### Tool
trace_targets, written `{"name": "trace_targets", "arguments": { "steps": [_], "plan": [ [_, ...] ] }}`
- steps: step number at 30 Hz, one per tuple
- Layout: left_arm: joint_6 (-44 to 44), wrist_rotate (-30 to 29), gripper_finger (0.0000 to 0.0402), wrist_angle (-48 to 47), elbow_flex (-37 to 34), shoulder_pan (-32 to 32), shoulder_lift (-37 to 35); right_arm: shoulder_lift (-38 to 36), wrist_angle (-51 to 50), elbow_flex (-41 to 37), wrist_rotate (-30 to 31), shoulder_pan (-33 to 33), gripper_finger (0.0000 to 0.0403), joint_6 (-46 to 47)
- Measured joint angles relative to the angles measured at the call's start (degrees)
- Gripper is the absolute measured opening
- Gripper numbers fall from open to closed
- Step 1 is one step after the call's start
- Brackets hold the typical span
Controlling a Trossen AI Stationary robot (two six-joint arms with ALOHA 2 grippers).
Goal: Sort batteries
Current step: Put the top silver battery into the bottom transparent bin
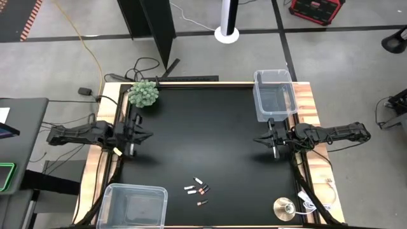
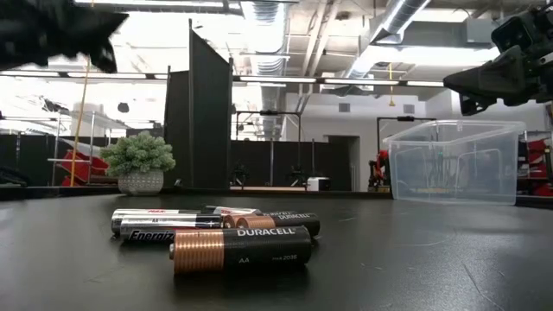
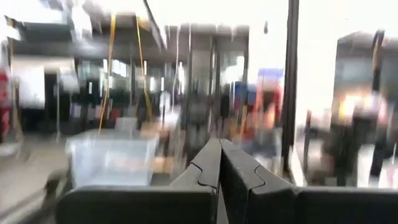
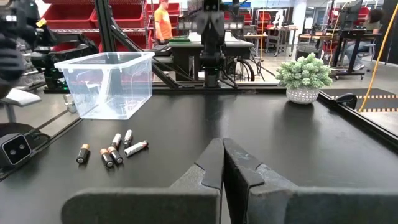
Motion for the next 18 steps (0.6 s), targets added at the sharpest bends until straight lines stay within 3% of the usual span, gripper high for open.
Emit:
{"name": "trace_targets", "arguments": {
  "steps": [3,7,10,18],
  "plan": [
    [-1.9,0.0,0.0000,5.5,2.0,0.0,1.3,0.0,0.0,0.0,0.0,0.0,0.0027,0.0],
    [0.5,-2.4,0.0000,7.1,6.0,0.0,8.6,0.0,0.0,0.0,0.0,0.0,0.0027,0.0],
    [-0.7,-6.3,0.0000,9.2,10.4,0.1,17.2,0.0,0.0,0.0,0.0,0.0,0.0027,0.0],
    [-2.3,-6.2,0.0000,5.4,24.5,0.1,43.4,0.0,0.7,0.0,0.0,0.0,0.0027,-4.6]
  ]
}}
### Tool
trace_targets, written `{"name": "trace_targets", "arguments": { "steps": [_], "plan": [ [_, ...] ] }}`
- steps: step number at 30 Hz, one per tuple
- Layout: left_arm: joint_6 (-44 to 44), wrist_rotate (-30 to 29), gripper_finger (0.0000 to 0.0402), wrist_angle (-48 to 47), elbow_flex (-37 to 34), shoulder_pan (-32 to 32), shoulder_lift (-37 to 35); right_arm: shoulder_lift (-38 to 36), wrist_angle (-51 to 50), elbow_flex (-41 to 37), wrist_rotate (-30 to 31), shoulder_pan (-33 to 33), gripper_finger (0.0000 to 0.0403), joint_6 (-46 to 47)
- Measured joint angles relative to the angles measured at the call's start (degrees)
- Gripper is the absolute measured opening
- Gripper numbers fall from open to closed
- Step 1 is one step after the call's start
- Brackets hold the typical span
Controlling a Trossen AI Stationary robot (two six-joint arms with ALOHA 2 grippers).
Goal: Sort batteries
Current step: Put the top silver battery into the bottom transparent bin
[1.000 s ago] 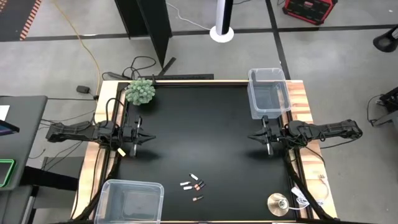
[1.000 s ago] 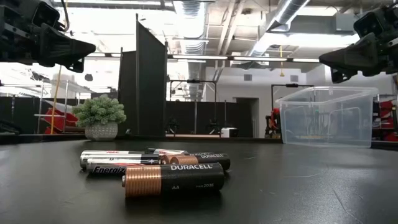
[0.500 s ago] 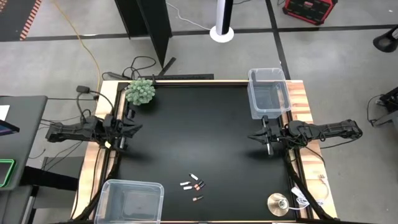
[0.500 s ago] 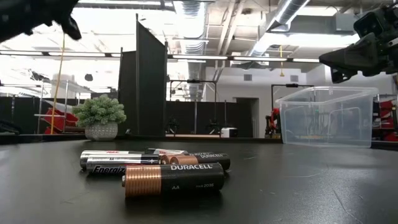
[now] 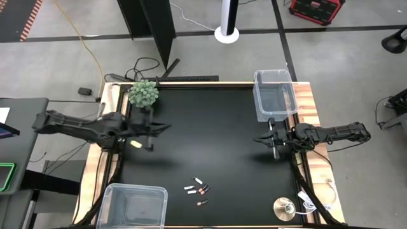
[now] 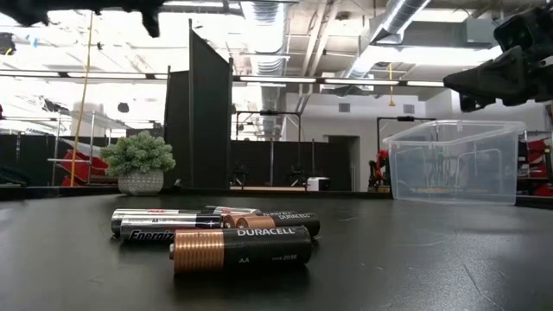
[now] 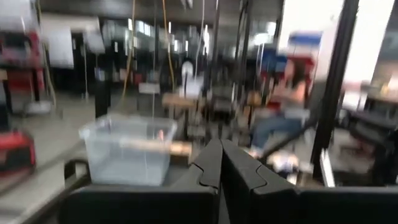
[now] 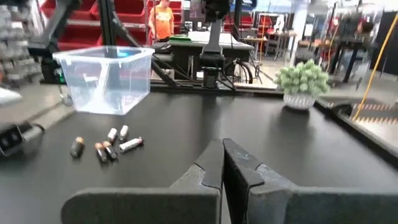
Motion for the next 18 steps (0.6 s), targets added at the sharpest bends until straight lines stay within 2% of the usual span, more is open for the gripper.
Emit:
{"name": "trace_targets", "arguments": {
  "steps": [6,10,13,18],
  "plan": [
    [-1.4,0.0,0.0016,-12.7,11.4,0.1,16.6,0.0,9.0,0.4,0.0,0.1,0.0027,2.9],
    [-1.8,0.0,0.0040,-19.1,18.0,-0.5,26.0,-0.1,18.9,1.1,0.0,0.0,0.0027,5.0],
    [-0.7,2.5,0.0055,-24.6,22.8,-1.6,31.5,0.0,24.4,1.2,0.0,0.0,0.0027,5.6],
    [-1.0,4.8,0.0081,-42.2,31.9,-4.6,39.7,0.0,26.5,1.2,0.0,0.0,0.0027,6.9]
  ]
}}
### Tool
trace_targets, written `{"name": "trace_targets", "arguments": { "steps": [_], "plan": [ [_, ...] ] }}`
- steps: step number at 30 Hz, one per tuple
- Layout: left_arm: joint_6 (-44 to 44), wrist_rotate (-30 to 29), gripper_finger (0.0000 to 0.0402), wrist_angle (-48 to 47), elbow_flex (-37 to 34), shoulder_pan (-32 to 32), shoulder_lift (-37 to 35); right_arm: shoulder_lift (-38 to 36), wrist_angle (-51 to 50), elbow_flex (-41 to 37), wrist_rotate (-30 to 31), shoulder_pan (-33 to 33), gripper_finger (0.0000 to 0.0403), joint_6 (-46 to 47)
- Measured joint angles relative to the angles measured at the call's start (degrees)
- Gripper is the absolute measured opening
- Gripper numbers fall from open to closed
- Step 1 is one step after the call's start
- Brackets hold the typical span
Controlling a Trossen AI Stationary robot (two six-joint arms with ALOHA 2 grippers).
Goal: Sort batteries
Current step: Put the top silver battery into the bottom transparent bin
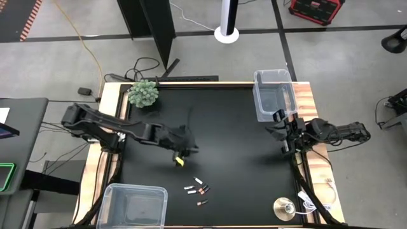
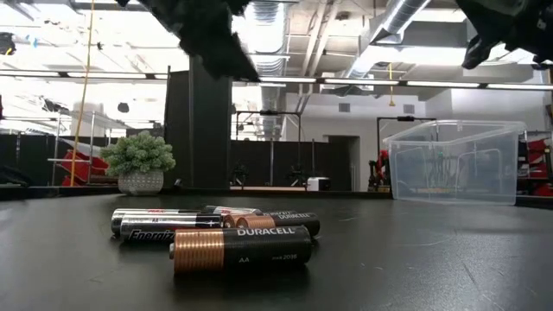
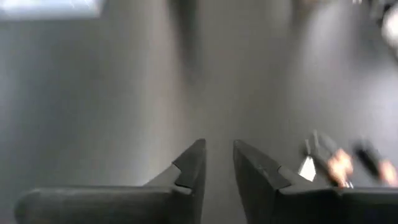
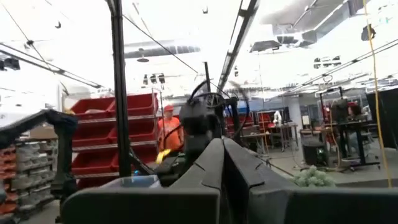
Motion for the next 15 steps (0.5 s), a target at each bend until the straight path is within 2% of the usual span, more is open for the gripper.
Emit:
{"name": "trace_targets", "arguments": {
  "steps": [4,11,15],
  "plan": [
    [0.5,0.1,0.0117,-9.0,6.1,-2.8,5.2,0.0,1.3,0.0,0.0,0.0,0.0027,-0.6],
    [5.0,0.2,0.0200,-13.0,11.5,-6.8,13.9,0.0,7.8,0.1,1.5,-1.1,0.0027,-0.8],
    [3.9,0.6,0.0225,-14.1,13.6,-7.9,17.8,0.0,8.7,0.2,1.5,-2.0,0.0027,-1.0]
  ]
}}
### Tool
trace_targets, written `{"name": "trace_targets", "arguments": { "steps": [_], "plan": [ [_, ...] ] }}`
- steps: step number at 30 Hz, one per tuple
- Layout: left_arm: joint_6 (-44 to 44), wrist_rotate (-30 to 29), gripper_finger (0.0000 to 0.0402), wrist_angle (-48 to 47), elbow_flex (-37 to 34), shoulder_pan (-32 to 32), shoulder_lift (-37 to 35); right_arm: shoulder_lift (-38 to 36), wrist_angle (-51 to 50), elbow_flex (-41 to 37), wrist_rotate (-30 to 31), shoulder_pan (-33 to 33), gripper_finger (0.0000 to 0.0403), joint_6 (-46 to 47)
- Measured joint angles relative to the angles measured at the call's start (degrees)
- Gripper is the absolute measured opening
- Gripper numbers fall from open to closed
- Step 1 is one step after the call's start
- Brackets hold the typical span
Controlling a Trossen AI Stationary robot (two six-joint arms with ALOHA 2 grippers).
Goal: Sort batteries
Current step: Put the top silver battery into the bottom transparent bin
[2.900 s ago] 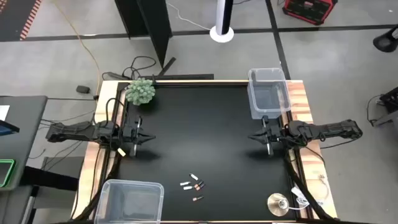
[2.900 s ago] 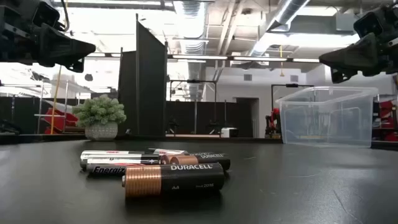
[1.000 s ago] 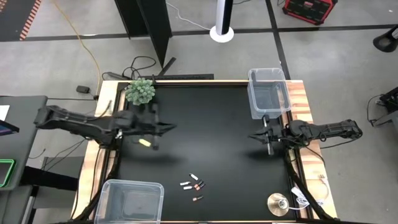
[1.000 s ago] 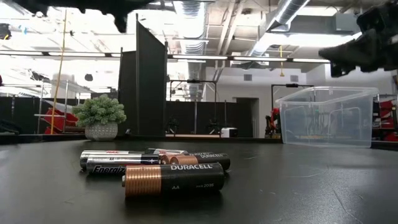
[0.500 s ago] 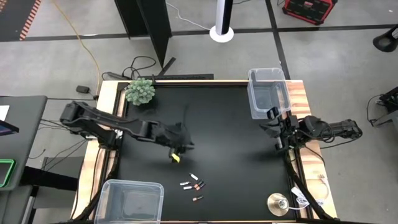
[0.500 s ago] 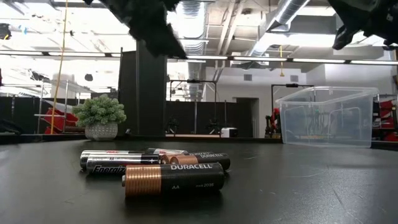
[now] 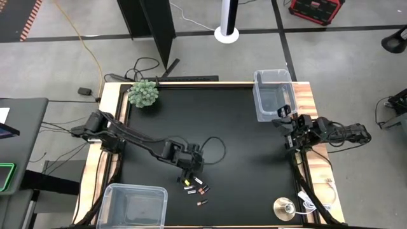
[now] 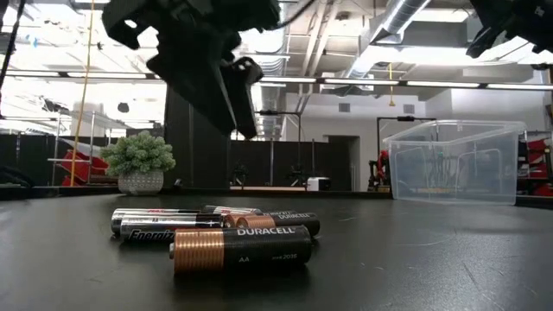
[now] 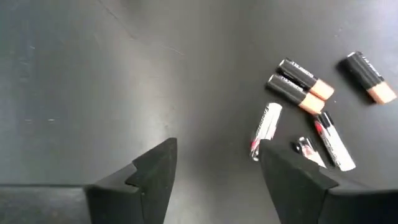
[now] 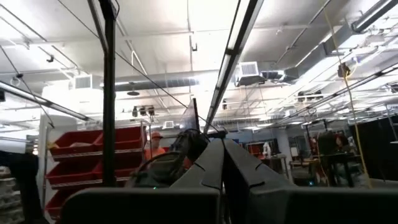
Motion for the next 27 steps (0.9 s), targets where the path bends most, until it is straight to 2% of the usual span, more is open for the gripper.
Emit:
{"name": "trace_targets", "arguments": {
  "steps": [6,11,27],
  "plan": [
    [-4.5,4.9,0.0228,0.1,1.6,-0.6,4.6,0.0,0.0,0.0,0.0,-2.2,0.0027,-1.3],
    [-4.6,5.0,0.0229,1.1,1.6,-1.6,6.9,0.0,-0.4,0.0,0.0,-3.0,0.0027,-1.3],
    [-5.3,4.5,0.0229,6.4,-1.1,-2.7,6.8,0.0,-0.5,0.0,0.0,-2.9,0.0027,-1.3]
  ]
}}
